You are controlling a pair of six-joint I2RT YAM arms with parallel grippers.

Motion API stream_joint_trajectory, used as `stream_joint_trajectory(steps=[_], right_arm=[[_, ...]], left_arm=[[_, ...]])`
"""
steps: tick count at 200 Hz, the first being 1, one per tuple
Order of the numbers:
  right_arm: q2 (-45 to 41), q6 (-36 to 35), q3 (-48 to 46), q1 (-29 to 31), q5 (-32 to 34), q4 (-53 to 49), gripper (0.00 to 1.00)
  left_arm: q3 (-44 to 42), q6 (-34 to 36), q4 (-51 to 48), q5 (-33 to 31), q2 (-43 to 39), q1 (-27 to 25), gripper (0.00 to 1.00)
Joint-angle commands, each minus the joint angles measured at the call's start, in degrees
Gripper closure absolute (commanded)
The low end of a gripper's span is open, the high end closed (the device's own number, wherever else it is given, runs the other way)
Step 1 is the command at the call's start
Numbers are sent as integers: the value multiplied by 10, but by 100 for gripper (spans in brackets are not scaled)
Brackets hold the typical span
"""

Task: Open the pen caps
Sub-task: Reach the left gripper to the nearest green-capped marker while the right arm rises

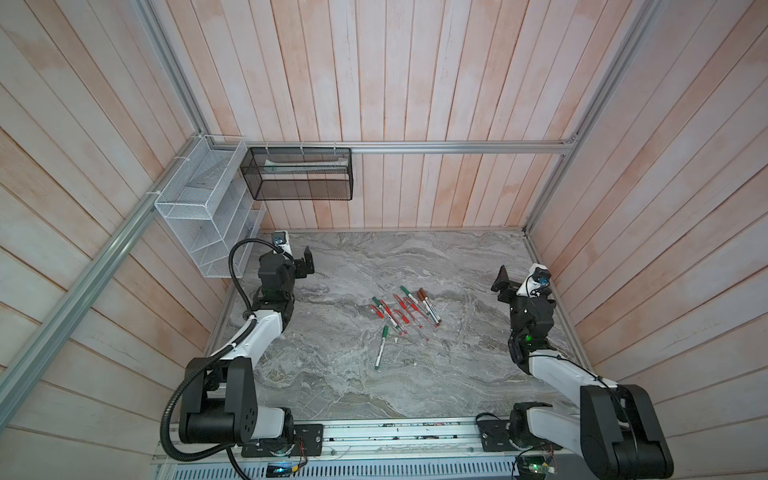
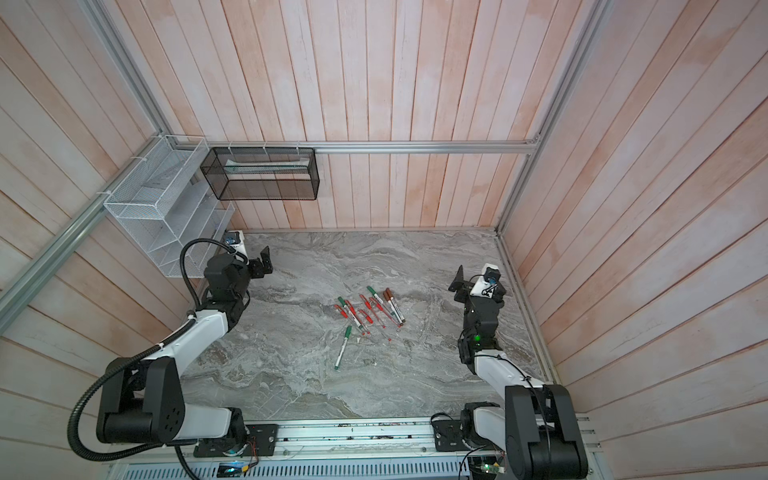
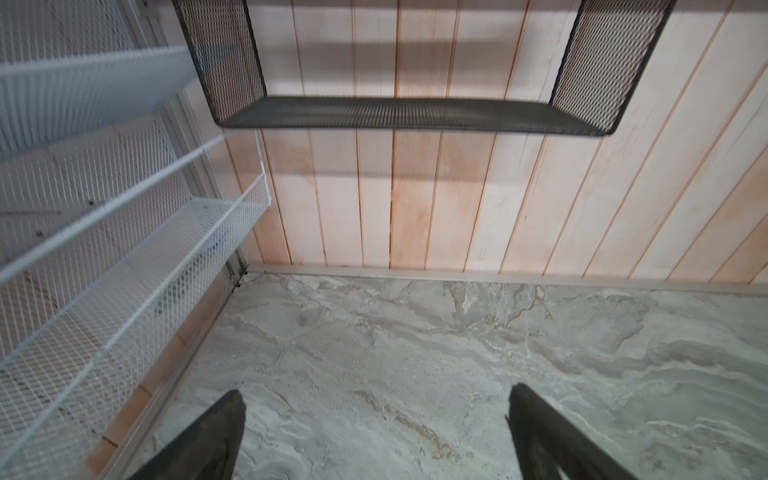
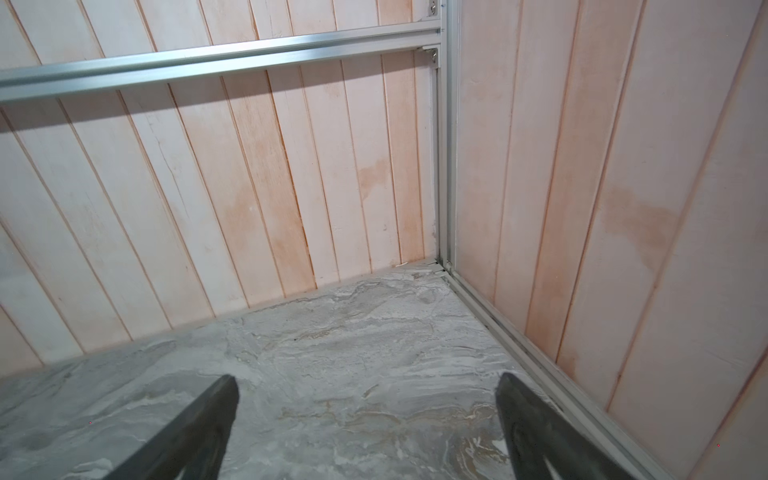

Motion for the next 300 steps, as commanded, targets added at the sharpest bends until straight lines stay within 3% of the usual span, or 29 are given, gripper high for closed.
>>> stream_joint_trajectory(steps=[1,48,74,119,142,174,254,286,300], right_arm=[[-21,64,61,24,-41,-210,5],[-26,98,136,85,-48,-361,5],[-45,116,152,85,-55,-419,6],[-122,140,141,85,-63,-502,7],[-159,154,131,85,-68,-542,9],[-198,178,120,86,-96,-576,12],[-238,220,106,98,-113,-622,28],[-241,215,103,102,-116,-621,33],[-242,215,106,103,-113,-629,34]], left_arm=[[61,10,-234,43,-46,-2,0],[82,4,-351,142,-98,-25,0],[137,34,-431,126,-53,-90,0],[224,7,-564,133,47,-193,0],[199,-11,-556,189,57,-228,0],[152,-43,-531,205,74,-267,0],[161,-119,-516,107,176,-374,22],[187,-132,-527,87,221,-378,43],[193,-133,-533,93,227,-385,47]])
